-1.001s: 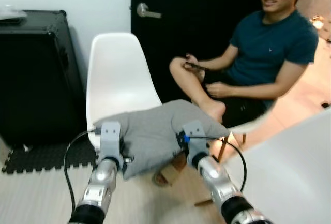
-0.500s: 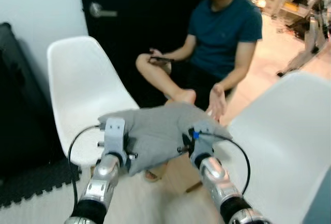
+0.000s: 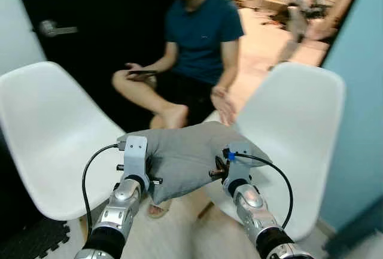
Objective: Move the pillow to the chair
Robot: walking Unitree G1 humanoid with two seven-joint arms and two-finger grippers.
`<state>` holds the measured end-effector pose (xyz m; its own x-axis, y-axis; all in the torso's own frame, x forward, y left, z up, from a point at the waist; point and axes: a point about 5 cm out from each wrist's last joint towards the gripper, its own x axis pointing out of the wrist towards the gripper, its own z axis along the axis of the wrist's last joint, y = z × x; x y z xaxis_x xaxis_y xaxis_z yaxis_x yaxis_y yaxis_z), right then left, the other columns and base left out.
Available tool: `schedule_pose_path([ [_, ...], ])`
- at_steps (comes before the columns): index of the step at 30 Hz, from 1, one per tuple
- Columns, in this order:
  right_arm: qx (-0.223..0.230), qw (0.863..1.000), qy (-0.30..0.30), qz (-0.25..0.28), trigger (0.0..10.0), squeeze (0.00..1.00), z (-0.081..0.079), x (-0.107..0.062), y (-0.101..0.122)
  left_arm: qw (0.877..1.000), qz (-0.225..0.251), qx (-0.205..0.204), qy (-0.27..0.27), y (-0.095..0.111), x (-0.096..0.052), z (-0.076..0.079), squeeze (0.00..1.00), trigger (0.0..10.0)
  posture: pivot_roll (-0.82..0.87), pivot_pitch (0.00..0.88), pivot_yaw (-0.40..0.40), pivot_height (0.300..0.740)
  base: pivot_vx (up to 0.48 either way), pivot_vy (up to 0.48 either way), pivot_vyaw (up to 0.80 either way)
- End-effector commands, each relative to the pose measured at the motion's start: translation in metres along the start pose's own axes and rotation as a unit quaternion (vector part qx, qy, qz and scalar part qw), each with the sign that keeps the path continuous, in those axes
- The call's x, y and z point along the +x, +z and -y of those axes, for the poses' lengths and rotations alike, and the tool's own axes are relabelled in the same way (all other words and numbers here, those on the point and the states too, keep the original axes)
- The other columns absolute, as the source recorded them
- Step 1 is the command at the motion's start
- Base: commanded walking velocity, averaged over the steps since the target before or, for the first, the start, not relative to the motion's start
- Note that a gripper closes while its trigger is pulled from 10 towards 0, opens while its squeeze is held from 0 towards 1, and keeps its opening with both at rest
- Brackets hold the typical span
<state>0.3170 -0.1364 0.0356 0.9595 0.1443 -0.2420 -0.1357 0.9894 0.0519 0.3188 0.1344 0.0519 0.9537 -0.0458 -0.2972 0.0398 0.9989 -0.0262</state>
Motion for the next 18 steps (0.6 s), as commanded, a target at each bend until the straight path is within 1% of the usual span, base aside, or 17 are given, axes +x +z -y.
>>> schedule_pose_path([
  [1, -0.010, 0.995, -0.104, 0.007, 10.0, 0.00, 0.046, -0.009, 0.003, 0.996, -0.016, 0.004, 0.091, -0.005, -0.004, -0.047, 0.00, 10.0, 0.00, 0.035, 0.055, 0.740, 0.000, 0.000, -0.80],
  [3, -0.037, 0.995, -0.090, 0.009, 10.0, 0.00, 0.042, -0.009, 0.002, 0.994, 0.000, 0.058, 0.089, -0.004, -0.004, -0.046, 0.00, 10.0, -0.01, 0.037, 0.060, 0.740, 0.000, 0.000, -0.80],
  [4, -0.042, 0.995, -0.087, 0.009, 10.0, 0.00, 0.041, -0.009, 0.002, 0.993, 0.005, 0.073, 0.088, -0.004, -0.004, -0.045, 0.00, 10.0, -0.01, 0.036, 0.061, 0.740, 0.000, 0.000, -0.80],
  [6, -0.037, 0.995, -0.090, 0.006, 10.0, 0.00, 0.041, -0.010, 0.000, 0.993, 0.006, 0.077, 0.085, -0.005, -0.004, -0.043, 0.00, 10.0, -0.01, 0.039, 0.060, 0.740, 0.000, 0.000, -0.80],
  [11, -0.030, 0.995, -0.097, 0.002, 10.0, 0.00, 0.041, -0.011, -0.004, 0.995, 0.017, 0.064, 0.073, -0.003, -0.005, -0.038, 0.00, 10.0, 0.00, 0.041, 0.056, 0.740, 0.000, 0.000, -0.80],
  [13, -0.029, 0.995, -0.100, -0.001, 10.0, 0.00, 0.040, -0.012, -0.006, 0.994, 0.025, 0.082, 0.062, -0.001, -0.006, -0.036, 0.00, 10.0, 0.00, 0.044, 0.056, 0.740, 0.000, 0.000, -0.80],
  [15, -0.029, 0.994, -0.102, -0.002, 10.0, 0.00, 0.039, -0.012, -0.006, 0.994, 0.030, 0.090, 0.060, -0.001, -0.007, -0.037, 0.00, 10.0, 0.01, 0.046, 0.055, 0.740, 0.000, 0.000, -0.80],
  [18, -0.031, 0.994, -0.102, -0.003, 10.0, 0.00, 0.038, -0.011, -0.006, 0.994, 0.042, 0.080, 0.064, 0.000, -0.009, -0.040, 0.00, 10.0, 0.01, 0.047, 0.053, 0.740, 0.000, 0.000, -0.80],
])
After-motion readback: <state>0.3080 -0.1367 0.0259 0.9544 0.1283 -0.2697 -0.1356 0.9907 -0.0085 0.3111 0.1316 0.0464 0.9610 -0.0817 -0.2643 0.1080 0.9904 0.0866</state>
